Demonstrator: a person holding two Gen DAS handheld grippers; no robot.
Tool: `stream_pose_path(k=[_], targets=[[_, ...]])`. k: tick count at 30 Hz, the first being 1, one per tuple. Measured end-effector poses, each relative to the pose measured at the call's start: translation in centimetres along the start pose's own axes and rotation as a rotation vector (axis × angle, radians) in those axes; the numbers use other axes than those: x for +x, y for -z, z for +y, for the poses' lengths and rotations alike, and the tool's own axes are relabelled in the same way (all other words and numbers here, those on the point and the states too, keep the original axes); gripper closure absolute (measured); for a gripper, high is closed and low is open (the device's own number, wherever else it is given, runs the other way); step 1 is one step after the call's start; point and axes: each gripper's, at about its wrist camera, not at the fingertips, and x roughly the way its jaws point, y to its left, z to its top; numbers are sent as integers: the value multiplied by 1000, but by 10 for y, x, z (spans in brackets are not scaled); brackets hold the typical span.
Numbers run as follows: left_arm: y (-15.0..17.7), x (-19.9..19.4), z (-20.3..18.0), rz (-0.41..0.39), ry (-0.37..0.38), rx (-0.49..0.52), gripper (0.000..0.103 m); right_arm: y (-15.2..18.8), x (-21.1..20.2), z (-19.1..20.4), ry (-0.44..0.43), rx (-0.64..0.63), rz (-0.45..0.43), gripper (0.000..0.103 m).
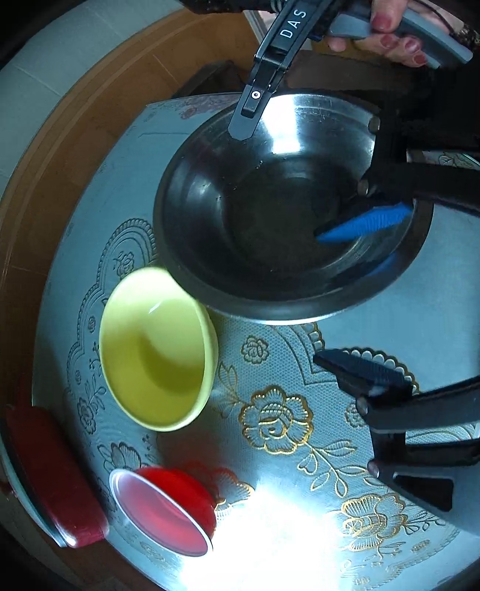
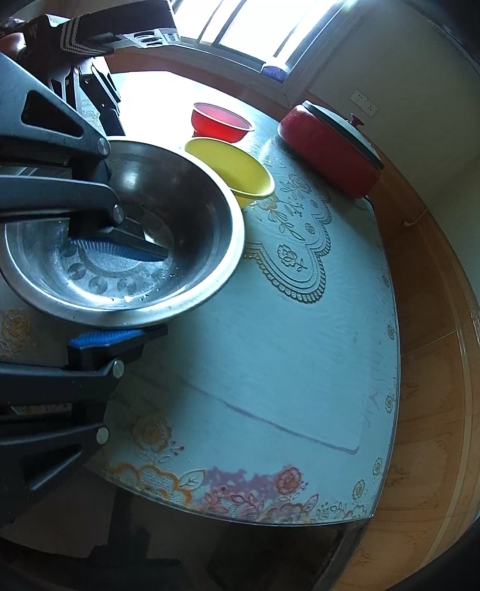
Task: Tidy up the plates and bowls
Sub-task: 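Grasp the steel bowl rim with the right gripper and lift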
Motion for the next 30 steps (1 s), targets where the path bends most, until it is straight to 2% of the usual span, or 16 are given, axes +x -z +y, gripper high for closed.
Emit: stream_pose_path(k=[1,5,7,11,21,30], targets=[[0,2,-2,6,-3,3,58,1,0,0,7,-5,-2,75],[-1,7,-7,19,-6,11,69,4,-2,-4,9,7,0,85],[1,7,-12,17,-1,28,76,7,-3,-4,9,10,1,86],[7,6,-15,21,-10,48,76,13,-7,-4,24,3,4,86],[30,-18,-4,-5,-32,74,76,37,-16,18,-16,-7,16,86],[50,-17,33,67,-90,52,76,66,-1,50,-29,-35,58,86]])
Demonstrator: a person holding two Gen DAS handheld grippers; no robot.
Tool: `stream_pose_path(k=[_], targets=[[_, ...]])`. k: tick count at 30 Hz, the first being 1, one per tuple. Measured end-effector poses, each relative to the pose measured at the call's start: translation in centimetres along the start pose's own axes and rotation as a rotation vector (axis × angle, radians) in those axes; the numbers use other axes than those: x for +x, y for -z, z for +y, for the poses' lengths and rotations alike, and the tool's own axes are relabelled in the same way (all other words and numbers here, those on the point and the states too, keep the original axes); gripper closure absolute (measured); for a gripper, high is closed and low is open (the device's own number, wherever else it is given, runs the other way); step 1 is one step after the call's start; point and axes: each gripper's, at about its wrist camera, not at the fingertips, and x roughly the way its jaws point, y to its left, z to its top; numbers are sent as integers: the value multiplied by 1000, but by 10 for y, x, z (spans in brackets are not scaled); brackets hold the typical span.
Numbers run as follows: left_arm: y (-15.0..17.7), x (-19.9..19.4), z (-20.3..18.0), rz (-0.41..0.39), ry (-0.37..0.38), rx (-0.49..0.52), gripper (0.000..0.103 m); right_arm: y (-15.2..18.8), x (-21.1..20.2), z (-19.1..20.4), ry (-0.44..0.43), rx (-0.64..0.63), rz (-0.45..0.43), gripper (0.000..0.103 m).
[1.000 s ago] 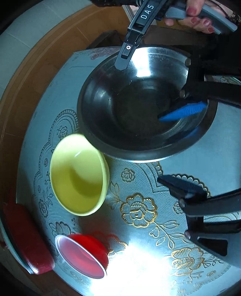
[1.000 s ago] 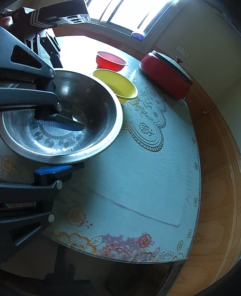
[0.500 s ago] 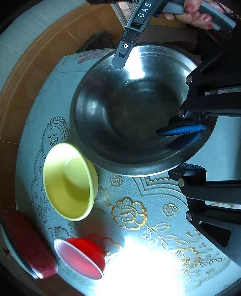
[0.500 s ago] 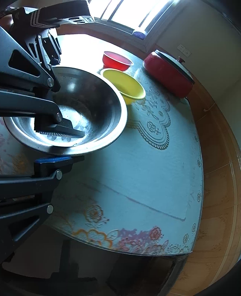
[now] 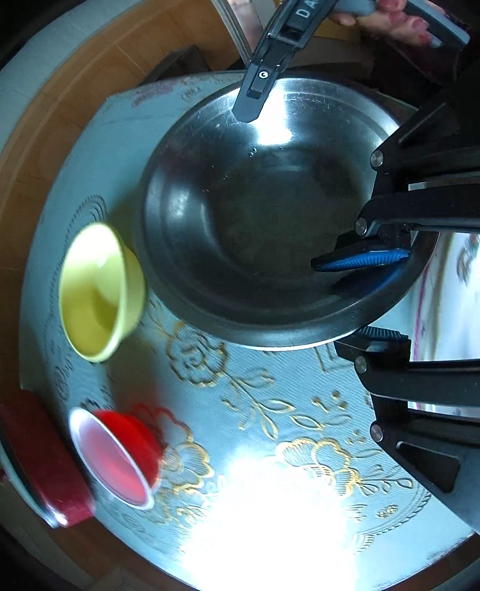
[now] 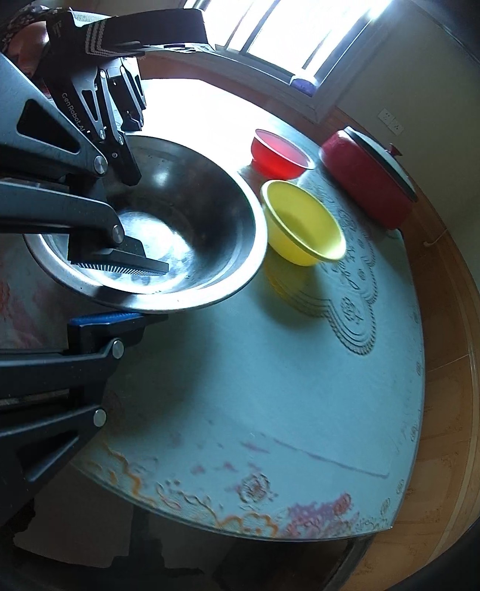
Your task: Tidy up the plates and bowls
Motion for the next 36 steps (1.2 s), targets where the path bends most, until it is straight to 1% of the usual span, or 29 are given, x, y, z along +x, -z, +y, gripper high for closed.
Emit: stream_pose_path(k=[3,5,7,9,10,13,15,16,18,19,20,21,22,23,25,29,32,33,34,35,36], targets=[[4,-2,7,7,4,-4,76,8,4,7,-3,10,0,86],[6,-6,11,-3,10,-7,73,10,6,11,-3,9,0,83],[8,-13,20,-15,25,-19,66,12,6,12,-10,11,1,81],[8,-18,23,-32,25,-34,49,12,4,10,-20,28,-1,79],[9,-21,25,-43,21,-42,42,12,2,10,-20,38,-7,76],[10,-29,34,-70,23,-67,39,14,-9,7,-10,51,-36,73],[13,-31,39,-76,31,-83,39,13,-12,7,-1,43,-40,73],[13,-31,40,-76,29,-82,40,12,-11,6,-2,41,-27,73],[12,-27,39,-71,12,-63,44,12,-7,7,-6,35,-3,73],[12,-25,36,-65,14,-57,54,11,-5,9,-4,27,0,73],[11,-22,33,-55,25,-55,60,11,-3,10,4,17,0,77],[12,-19,31,-45,35,-57,68,11,-2,11,15,10,1,79],[10,-18,29,-44,37,-55,70,10,0,11,24,8,2,84],[8,-16,28,-48,36,-49,70,10,1,10,28,10,1,86],[6,-15,23,-56,26,-35,70,8,4,9,28,17,2,87],[2,-13,20,-62,36,-36,70,7,7,8,29,0,5,87],[1,-14,24,-46,54,-41,70,5,5,5,-11,-2,10,83],[-1,-15,27,-40,50,-35,63,3,4,3,-25,-3,15,82],[-2,-16,30,-31,41,-31,47,2,1,2,-40,-6,18,76],[-2,-19,34,-30,31,-33,38,-1,-3,0,-44,-9,17,71],[-2,-23,40,-40,20,-45,27,-4,-7,-1,-37,-15,9,70]])
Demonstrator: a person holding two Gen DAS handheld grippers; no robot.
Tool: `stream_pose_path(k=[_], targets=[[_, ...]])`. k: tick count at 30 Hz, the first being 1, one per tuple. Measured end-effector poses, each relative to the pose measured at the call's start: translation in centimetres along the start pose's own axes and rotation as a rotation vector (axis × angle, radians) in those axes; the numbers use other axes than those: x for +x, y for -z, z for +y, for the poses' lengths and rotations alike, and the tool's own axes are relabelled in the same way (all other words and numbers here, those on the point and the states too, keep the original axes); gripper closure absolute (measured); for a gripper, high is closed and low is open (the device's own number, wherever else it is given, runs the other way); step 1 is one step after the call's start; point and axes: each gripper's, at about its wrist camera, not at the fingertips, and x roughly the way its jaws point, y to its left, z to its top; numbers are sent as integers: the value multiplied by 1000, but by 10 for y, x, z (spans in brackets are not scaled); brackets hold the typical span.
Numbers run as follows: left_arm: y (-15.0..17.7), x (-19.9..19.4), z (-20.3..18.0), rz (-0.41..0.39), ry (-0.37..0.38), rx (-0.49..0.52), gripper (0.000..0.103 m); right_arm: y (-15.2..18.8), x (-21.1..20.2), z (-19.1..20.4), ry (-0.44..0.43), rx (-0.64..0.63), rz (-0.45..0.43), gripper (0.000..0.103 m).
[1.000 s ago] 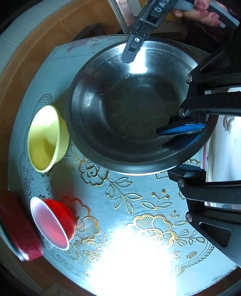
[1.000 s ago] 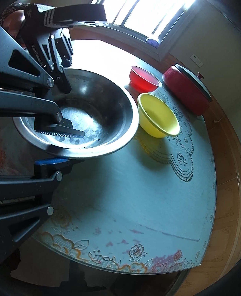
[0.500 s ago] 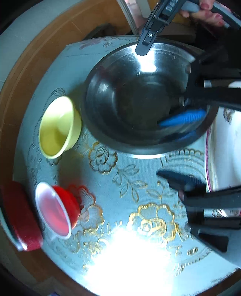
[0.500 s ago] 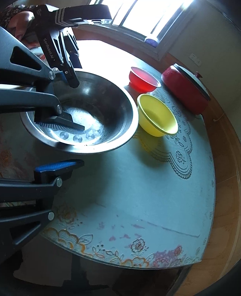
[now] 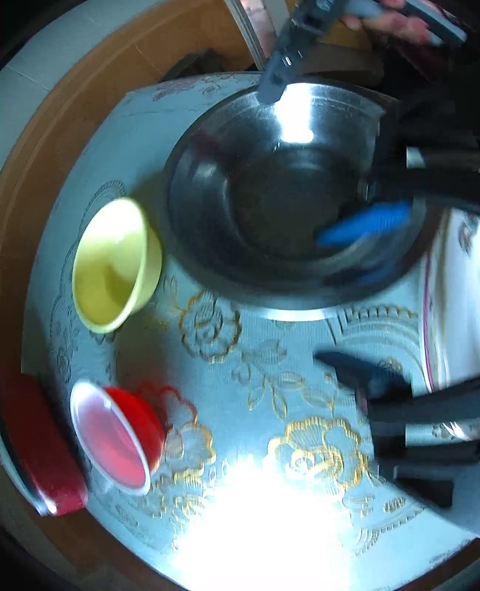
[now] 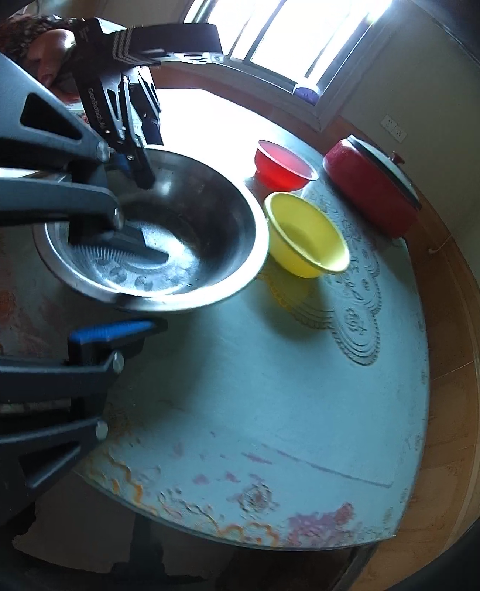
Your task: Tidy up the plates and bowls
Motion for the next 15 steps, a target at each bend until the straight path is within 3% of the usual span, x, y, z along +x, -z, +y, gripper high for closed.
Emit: stream_pose_path(k=[5,8,15], targets=[[-17,-23,27,-70,-16,-97,24,-31,-18,-4,20,-30,-48,69],[-32,-31,38,-115,-23,-157,15,-53,-20,1,36,-56,-67,68],[-70,-33,44,-166,-4,-234,14,-100,3,16,25,-131,-32,68]])
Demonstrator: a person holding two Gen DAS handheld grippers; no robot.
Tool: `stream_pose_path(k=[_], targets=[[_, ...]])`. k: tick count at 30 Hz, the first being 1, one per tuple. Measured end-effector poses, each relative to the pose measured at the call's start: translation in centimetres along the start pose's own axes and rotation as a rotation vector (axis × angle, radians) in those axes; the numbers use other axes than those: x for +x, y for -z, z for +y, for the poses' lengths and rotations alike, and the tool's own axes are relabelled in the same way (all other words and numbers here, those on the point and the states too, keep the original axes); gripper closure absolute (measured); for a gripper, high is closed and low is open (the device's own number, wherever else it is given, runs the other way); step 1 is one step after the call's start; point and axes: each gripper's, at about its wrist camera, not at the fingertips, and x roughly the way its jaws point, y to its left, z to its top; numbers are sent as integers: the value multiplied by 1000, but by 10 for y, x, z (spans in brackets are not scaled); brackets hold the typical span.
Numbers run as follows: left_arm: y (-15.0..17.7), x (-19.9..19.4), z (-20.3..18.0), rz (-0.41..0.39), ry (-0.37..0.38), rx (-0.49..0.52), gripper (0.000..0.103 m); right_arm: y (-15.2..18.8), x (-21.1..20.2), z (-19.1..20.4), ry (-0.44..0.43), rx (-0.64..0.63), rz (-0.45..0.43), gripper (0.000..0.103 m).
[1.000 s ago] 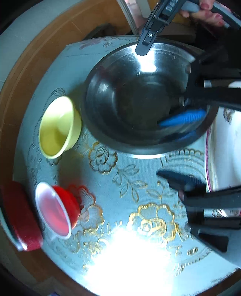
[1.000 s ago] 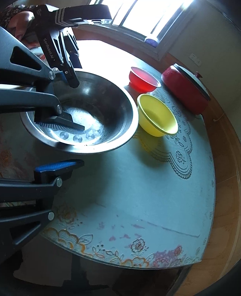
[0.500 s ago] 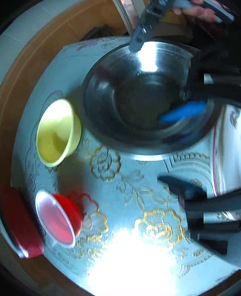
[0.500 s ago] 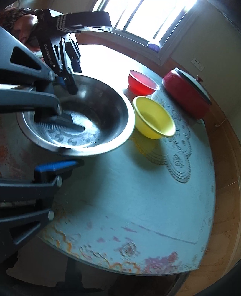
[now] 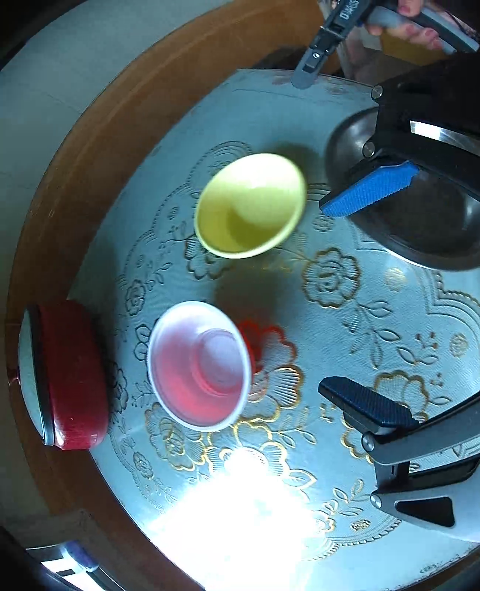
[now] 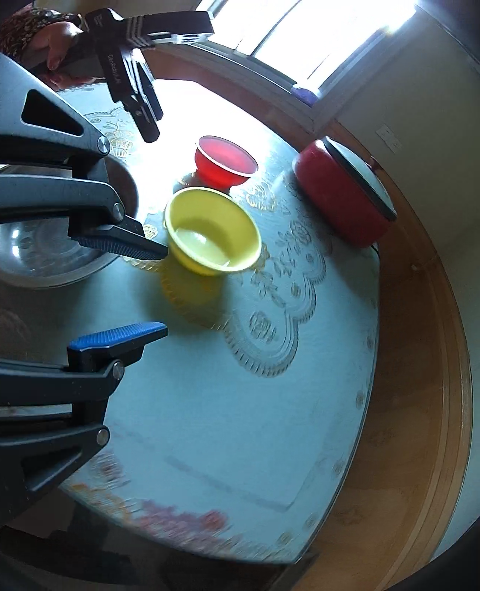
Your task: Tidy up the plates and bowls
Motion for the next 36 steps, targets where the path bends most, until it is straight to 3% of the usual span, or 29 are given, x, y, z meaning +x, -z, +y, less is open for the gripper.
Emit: stream_pose_path(k=[4,9,18,26,28,31,36], targets=[[-20,22,-14,-11,-10,26,23,-25,24,8,6,-56,36,68],[-37,52,-26,20,-45,76,24,-48,56,10,-1,-51,83,68],[-47,88,-23,109,-3,23,38,-57,104,9,-46,-19,193,68],[-46,107,-26,150,38,13,54,-50,123,5,-48,17,222,87],[-47,109,-27,154,55,14,62,-48,123,6,-60,19,214,92],[-48,111,-31,163,70,21,75,-45,122,8,-56,17,208,93],[-44,109,-44,152,46,80,83,-46,121,14,-55,10,204,94]])
